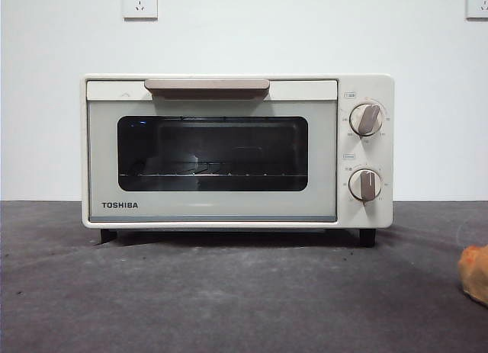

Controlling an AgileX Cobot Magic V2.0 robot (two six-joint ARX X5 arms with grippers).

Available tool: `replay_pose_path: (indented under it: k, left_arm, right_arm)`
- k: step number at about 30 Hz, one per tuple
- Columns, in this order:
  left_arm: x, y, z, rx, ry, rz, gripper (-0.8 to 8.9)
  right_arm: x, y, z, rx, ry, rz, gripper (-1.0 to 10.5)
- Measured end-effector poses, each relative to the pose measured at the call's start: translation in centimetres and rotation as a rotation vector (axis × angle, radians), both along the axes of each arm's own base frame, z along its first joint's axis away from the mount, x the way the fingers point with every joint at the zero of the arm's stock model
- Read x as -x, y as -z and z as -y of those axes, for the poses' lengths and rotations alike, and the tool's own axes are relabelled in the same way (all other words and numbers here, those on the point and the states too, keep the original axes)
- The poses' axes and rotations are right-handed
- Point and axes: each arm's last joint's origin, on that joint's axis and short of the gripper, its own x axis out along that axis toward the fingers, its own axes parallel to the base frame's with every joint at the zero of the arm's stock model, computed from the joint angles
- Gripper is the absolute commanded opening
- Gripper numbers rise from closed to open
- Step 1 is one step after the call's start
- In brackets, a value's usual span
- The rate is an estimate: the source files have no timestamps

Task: The left arm flap open the oven, the right arm pick bread and place it into oven, the left arm flap close the oven

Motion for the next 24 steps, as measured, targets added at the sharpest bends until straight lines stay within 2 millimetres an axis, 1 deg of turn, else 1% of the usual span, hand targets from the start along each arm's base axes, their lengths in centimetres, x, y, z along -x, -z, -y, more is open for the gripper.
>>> replay_pose_path:
  k: [2,4,8,9,15,19,21,24]
  left_arm:
    - [0.0,-0.4,0.1,0.031,0.003,-0.024,0.16]
    - [0.1,-1.4,0.1,0.063,0.007,-0.034,0.16]
    - [0.6,-4.5,0.2,0.124,0.013,-0.011,0.16]
    - [0.7,-5.5,0.2,0.131,0.015,-0.005,0.16]
    - [0.7,-10.3,0.5,0.1,0.061,-0.028,0.16]
    - [0.2,-13.4,0.9,0.069,0.148,-0.035,0.16]
    - [-0.1,-14.9,1.4,0.063,0.227,-0.033,0.16]
    - [-0.6,-16.6,2.0,0.055,0.357,-0.057,0.16]
  right_arm:
    - [0.1,-0.3,0.0,-0.054,0.005,-0.01,0.1]
    - [0.3,-1.3,0.0,-0.1,0.0,0.002,0.1]
    - [1.2,-4.6,0.1,-0.151,-0.01,0.06,0.1]
    - [1.5,-5.5,0.1,-0.158,-0.014,0.053,0.1]
    - [2.5,-8.9,-0.1,-0.158,-0.112,-0.063,0.1]
    - [3.0,-11.7,-0.3,-0.125,-0.185,-0.087,0.1]
    - [3.1,-12.9,-0.4,-0.101,-0.224,-0.103,0.1]
    - [3.0,-14.6,-0.6,-0.062,-0.307,-0.137,0.1]
